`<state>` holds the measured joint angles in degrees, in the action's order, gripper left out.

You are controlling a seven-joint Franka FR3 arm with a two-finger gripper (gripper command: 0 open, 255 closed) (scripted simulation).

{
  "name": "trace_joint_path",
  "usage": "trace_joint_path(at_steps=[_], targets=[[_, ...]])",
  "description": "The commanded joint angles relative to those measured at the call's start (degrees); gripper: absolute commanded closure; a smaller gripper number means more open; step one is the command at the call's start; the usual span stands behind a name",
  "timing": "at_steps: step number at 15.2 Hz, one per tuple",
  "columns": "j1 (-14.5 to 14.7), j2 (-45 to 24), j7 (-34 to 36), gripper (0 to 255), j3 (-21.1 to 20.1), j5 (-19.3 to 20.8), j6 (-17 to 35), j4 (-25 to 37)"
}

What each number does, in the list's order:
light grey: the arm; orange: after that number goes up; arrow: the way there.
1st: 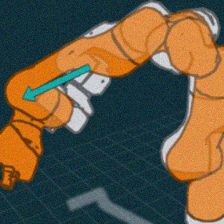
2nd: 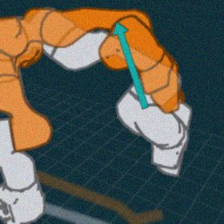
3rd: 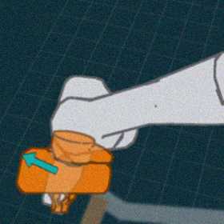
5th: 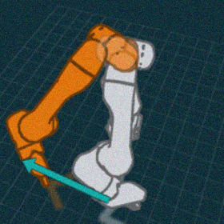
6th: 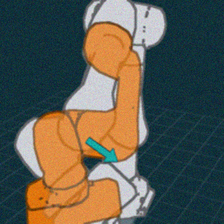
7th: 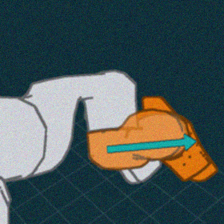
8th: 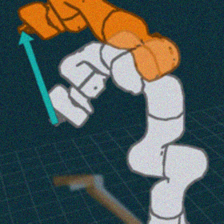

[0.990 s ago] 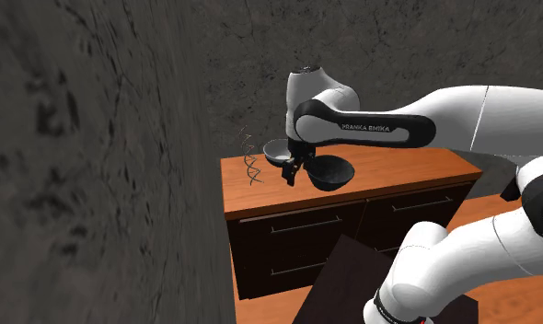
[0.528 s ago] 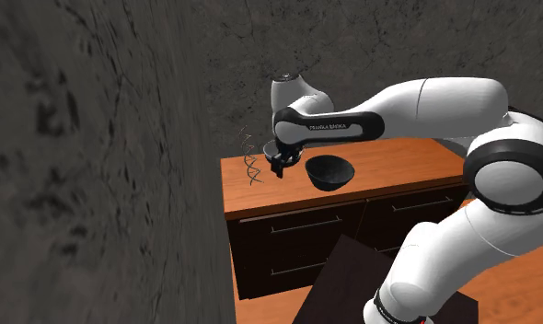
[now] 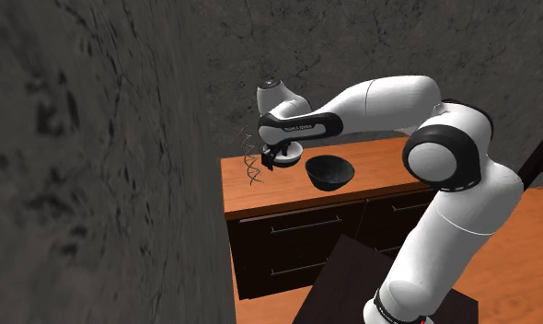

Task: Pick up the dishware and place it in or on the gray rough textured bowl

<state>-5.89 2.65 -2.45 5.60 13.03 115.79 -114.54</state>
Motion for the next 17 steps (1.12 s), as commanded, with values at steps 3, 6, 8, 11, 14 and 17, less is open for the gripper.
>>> trace_joint_path(at_steps=[3, 6, 8, 11, 14, 17], targets=[[-0.9, -8.0, -0.6, 0, 0.9, 1.7, 2.0, 7.1], [-1.6, -14.2, -1.0, 0, 1.6, 2.6, 2.7, 13.4], [-1.7, -14.9, -1.0, 0, 1.7, 2.7, 3.4, 13.4], [-2.0, -15.8, -1.0, 0, 1.9, 2.7, 5.4, 12.4], [-2.4, -17.0, -0.9, 0, 2.1, 2.8, 7.7, 11.3], [-2.4, -17.0, -0.9, 0, 2.1, 2.8, 7.7, 11.3]])
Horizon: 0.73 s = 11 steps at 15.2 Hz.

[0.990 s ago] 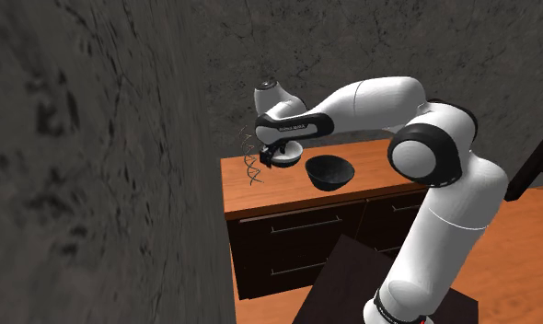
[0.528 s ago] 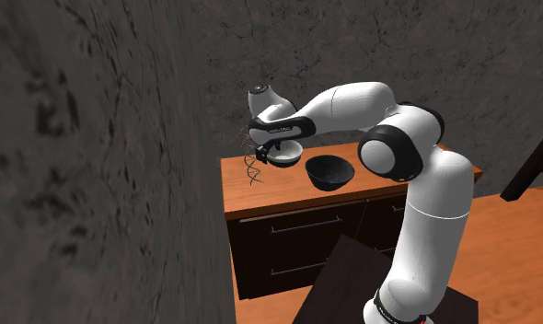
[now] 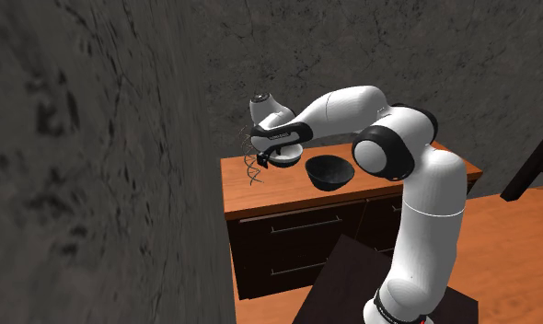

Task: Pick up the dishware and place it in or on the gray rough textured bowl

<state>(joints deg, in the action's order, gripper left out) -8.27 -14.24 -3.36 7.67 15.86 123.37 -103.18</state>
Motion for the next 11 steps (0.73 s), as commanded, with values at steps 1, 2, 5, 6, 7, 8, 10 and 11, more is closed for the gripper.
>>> trace_joint_path(at_steps=[1, 2, 5, 6, 7, 8, 10, 11], targets=[[0.0, -0.1, 0.0, 0, 0.0, 0.0, 0.1, 0.0], [0.0, -0.1, 0.0, 0, 0.0, 0.0, 0.1, 0.0], [0.0, -0.1, 0.0, 0, 0.0, 0.0, 0.1, 0.0], [0.0, -0.1, 0.0, 255, 0.0, 0.0, 0.1, 0.0], [0.0, -0.1, 0.0, 255, 0.0, 0.0, 0.1, 0.0], [0.0, -0.1, 0.0, 255, 0.0, 0.0, 0.1, 0.0], [0.0, -0.1, 0.0, 255, 0.0, 0.0, 0.1, 0.0], [0.0, -0.1, 0.0, 255, 0.0, 0.0, 0.1, 0.0]])
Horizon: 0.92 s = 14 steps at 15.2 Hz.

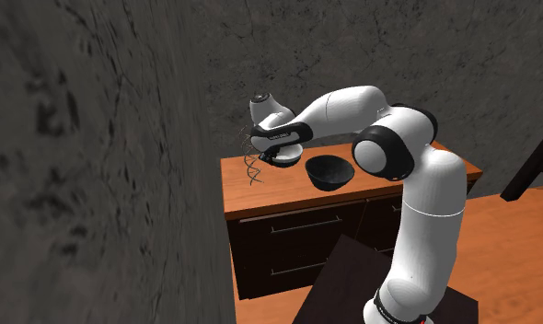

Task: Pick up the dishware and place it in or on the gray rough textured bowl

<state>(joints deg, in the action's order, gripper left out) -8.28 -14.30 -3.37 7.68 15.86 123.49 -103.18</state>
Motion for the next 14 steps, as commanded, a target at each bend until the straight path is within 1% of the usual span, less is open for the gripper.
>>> trace_joint_path(at_steps=[1, 4, 14], targets=[[0.0, 0.0, 0.0, 255, 0.0, 0.0, 0.0, 0.0], [0.0, 0.0, 0.0, 255, 0.0, 0.0, 0.0, 0.0], [0.1, 2.0, -1.8, 255, -0.2, -0.7, -6.8, 5.0]])
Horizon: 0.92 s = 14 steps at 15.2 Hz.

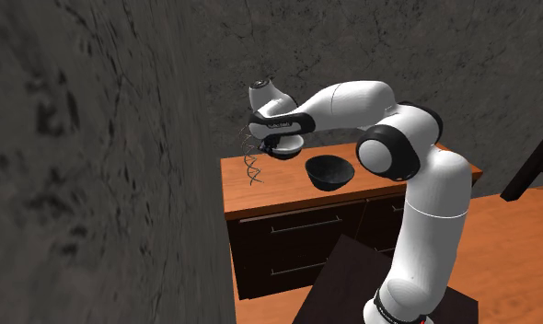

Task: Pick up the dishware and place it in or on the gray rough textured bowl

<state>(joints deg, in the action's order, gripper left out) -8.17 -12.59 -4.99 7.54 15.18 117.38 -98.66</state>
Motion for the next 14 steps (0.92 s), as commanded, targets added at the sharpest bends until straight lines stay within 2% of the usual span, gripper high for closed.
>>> trace_joint_path(at_steps=[1, 14], targets=[[0.0, 0.4, -0.3, 255, 0.0, -0.1, -1.4, 1.0], [0.2, 1.1, -2.7, 255, -0.1, -0.9, -10.8, 10.0]])
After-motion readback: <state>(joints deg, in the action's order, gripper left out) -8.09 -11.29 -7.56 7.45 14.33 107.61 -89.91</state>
